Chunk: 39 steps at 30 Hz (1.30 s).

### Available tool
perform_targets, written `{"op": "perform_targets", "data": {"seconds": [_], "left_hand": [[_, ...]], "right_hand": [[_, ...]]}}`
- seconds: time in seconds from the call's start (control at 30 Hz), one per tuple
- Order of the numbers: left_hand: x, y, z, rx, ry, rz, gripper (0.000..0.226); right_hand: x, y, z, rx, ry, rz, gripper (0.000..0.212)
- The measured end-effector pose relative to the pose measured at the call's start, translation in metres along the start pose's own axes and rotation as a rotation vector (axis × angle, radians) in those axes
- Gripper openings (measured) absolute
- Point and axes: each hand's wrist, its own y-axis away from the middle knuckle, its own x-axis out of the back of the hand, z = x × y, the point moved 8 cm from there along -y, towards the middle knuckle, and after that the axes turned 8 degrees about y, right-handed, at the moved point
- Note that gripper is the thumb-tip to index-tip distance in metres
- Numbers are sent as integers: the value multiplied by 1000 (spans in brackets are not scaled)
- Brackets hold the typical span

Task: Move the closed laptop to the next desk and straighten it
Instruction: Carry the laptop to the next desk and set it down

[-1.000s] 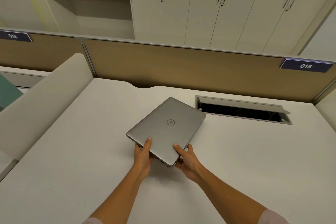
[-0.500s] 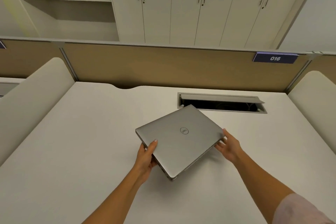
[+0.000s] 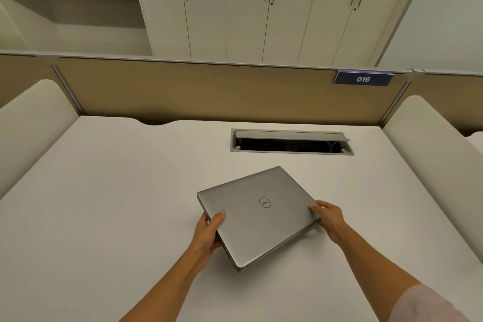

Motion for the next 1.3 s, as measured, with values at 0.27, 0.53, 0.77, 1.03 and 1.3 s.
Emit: {"op": "perform_targets", "data": {"seconds": [0.27, 0.53, 0.77, 1.03, 1.3], "left_hand": [[2, 4, -8, 3, 20, 29, 34], [17, 9, -6, -36, 70, 89, 32], [40, 18, -7, -94, 171, 185, 26], [31, 38, -40, -116, 447, 236, 41], [22, 56, -75, 12, 502, 193, 46]], "right_hand": [[-1, -4, 5, 31, 137, 11, 36], [-18, 15, -2, 117, 330, 45, 50], [-48, 41, 1, 190, 331, -4, 53], [-119, 95, 28, -45, 136, -353, 41], [-141, 114, 50, -72, 115, -317, 47]]}}
